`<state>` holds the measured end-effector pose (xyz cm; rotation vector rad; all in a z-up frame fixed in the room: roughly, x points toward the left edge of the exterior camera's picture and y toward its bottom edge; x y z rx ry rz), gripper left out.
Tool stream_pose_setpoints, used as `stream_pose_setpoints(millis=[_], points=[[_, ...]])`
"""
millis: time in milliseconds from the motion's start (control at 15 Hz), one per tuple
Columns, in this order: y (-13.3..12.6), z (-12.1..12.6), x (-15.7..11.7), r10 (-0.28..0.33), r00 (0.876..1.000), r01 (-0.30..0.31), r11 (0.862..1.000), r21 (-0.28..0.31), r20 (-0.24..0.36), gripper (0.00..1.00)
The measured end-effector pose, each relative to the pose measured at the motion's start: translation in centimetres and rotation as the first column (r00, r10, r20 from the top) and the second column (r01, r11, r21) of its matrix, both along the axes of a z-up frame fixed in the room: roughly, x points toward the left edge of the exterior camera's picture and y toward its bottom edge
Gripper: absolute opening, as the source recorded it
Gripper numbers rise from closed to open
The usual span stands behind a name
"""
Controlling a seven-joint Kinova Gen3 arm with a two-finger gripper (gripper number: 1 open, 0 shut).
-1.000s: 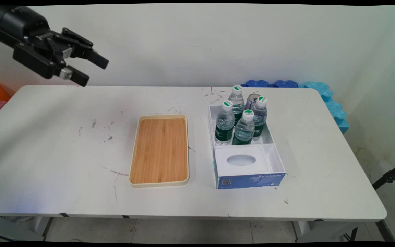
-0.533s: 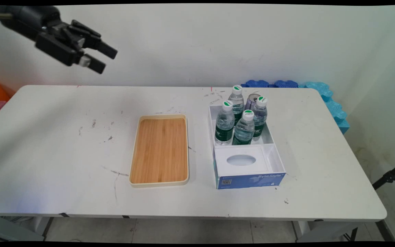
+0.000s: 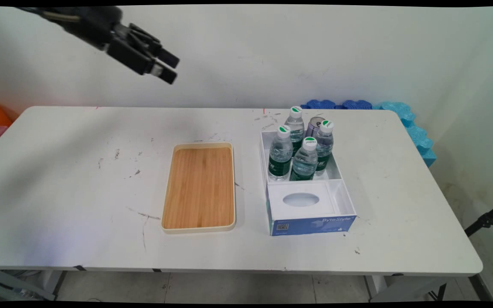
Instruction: Pick up the green bottle from the white box
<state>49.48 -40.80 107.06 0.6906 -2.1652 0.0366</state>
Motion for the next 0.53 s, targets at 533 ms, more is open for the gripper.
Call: stream_pose_setpoints(millis=[533], points=[[-2.9,-5.7,-6.2,0.018,0.999,-0.019,0.999,0.026,0.033,1.00]])
